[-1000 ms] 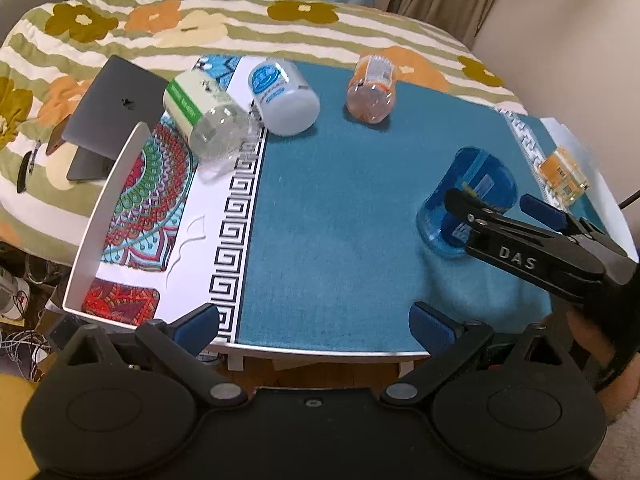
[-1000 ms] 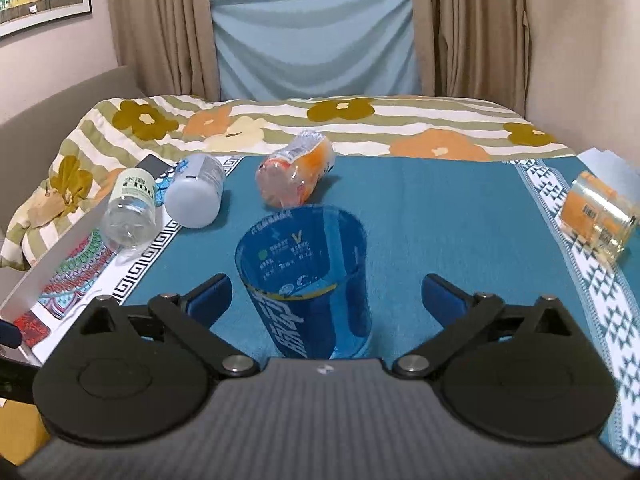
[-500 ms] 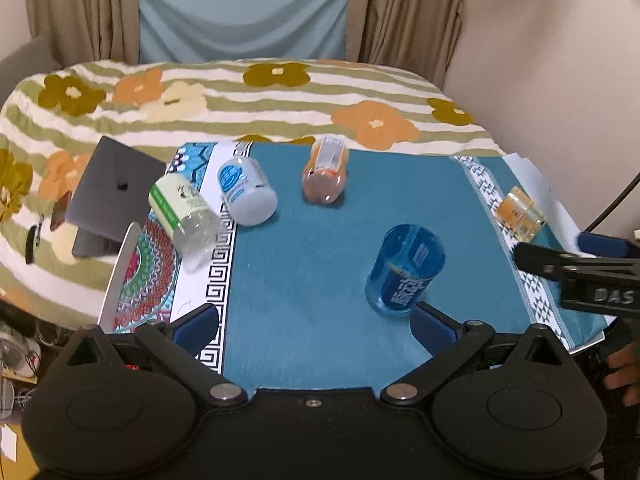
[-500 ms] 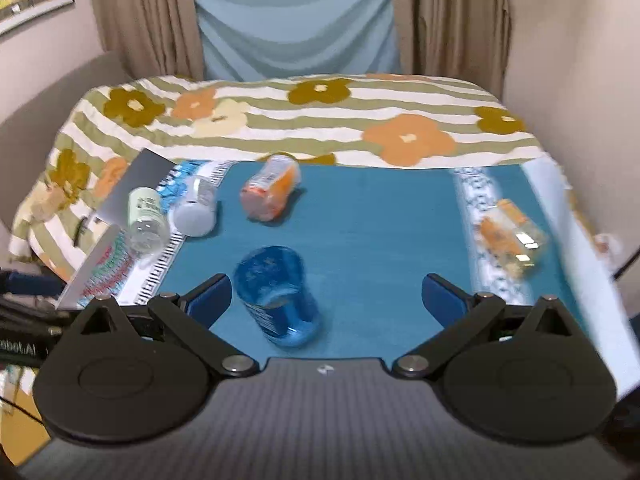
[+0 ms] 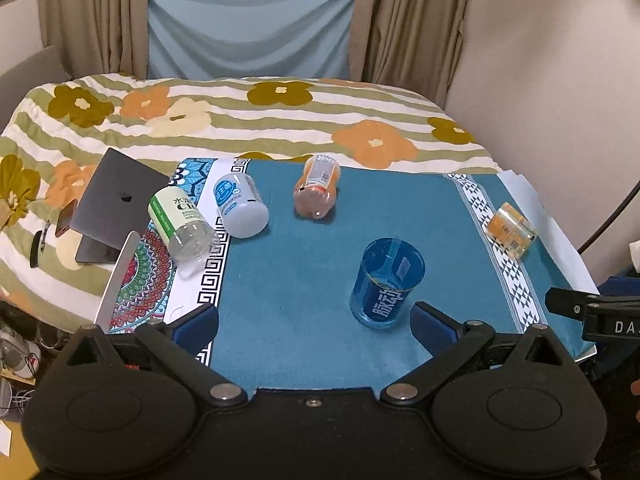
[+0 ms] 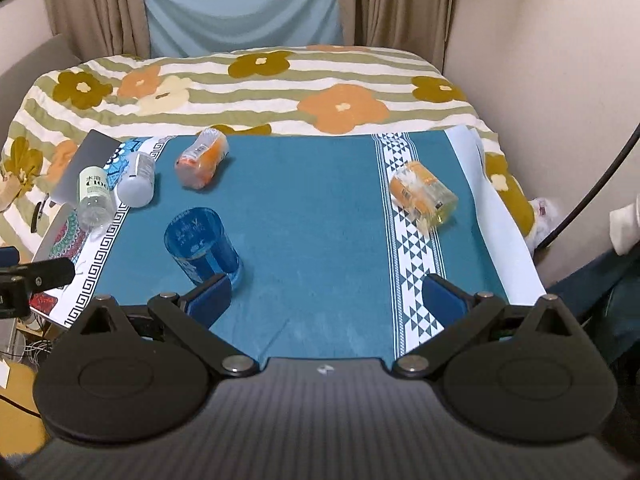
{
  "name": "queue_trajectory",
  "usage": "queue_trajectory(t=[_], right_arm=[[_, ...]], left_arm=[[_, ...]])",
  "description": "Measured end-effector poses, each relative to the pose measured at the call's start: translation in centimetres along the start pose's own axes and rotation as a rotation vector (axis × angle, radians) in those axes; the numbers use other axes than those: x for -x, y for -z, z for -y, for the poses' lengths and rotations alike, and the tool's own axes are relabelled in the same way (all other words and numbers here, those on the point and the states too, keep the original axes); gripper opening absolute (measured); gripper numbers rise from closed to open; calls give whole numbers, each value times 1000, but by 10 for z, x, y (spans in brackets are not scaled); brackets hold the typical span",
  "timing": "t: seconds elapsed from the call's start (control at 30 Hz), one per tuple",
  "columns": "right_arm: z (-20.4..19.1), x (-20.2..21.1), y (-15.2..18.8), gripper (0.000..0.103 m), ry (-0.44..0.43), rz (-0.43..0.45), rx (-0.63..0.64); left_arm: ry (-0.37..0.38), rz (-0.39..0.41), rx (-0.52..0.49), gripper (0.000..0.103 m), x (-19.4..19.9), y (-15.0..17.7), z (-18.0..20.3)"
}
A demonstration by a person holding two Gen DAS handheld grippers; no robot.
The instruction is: Flip cup upright
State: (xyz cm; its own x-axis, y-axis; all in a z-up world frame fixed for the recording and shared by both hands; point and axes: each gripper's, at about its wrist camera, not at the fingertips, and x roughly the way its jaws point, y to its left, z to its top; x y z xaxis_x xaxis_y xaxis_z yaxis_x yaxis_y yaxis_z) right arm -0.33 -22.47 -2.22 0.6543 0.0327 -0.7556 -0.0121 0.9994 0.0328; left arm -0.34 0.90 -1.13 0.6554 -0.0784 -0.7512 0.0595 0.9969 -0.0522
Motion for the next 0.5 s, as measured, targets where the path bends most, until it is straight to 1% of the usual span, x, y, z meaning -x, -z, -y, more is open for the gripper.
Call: queue_trajectory(t=[0.17, 0.5], right_arm=[[3, 1, -1, 103, 2, -3, -1], [6, -1, -2, 103, -3, -20, -7]], left_arm=[[-24, 9, -28, 103, 1, -1, 5], [-25, 9, -51, 103, 3, 1, 13]])
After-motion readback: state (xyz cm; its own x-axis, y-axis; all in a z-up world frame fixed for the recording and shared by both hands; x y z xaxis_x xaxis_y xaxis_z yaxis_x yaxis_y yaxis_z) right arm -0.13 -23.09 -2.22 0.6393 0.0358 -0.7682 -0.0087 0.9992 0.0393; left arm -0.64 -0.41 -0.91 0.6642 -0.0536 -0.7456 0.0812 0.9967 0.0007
